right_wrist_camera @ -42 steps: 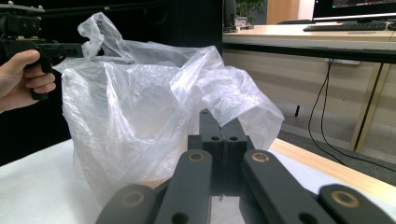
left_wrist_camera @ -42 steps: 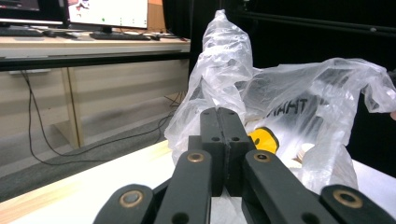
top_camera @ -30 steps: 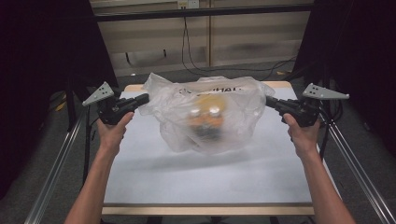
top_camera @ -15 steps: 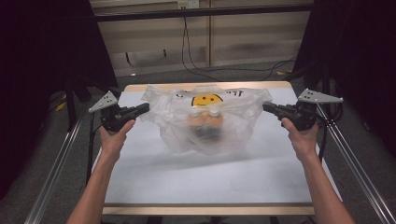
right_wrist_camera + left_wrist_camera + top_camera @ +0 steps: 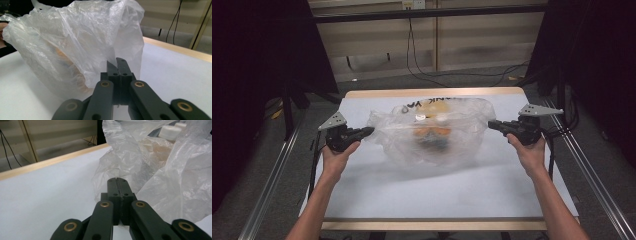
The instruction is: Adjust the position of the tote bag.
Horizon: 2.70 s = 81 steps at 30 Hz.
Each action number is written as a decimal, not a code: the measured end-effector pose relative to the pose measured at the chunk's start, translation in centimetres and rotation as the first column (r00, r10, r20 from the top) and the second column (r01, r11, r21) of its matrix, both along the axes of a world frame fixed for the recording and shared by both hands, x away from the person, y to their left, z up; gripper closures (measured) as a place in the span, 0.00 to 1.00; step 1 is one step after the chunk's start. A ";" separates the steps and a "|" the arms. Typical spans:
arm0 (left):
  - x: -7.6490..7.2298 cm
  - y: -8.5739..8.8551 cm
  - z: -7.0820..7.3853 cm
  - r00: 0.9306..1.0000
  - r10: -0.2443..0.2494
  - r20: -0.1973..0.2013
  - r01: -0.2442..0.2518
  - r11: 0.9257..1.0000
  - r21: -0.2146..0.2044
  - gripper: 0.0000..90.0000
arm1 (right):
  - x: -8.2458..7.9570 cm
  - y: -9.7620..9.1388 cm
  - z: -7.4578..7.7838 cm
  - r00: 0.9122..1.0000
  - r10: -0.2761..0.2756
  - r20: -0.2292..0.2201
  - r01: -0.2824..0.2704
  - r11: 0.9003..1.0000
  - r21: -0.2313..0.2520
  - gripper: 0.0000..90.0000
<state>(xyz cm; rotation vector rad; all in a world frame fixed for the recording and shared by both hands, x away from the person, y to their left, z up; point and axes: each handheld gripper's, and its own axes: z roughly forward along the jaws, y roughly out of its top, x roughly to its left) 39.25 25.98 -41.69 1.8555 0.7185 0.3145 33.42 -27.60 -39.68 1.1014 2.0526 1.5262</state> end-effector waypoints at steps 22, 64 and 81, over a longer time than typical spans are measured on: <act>1.5 -2.4 -5.3 0.991 -0.026 -0.133 0.047 0.985 0.165 1.00 | 3.1 1.0 -5.7 0.983 -0.057 -0.174 0.026 0.984 -0.179 1.00; -1.4 1.0 -1.6 0.999 -0.001 -0.052 -0.001 0.999 -0.037 0.63 | -2.0 0.1 -2.1 0.997 0.008 -0.076 -0.014 0.997 -0.078 0.53; 2.3 -8.8 1.5 0.986 -0.163 -0.015 0.164 0.982 0.099 0.91 | 3.6 8.2 2.7 0.984 0.178 -0.012 -0.178 0.981 -0.079 1.00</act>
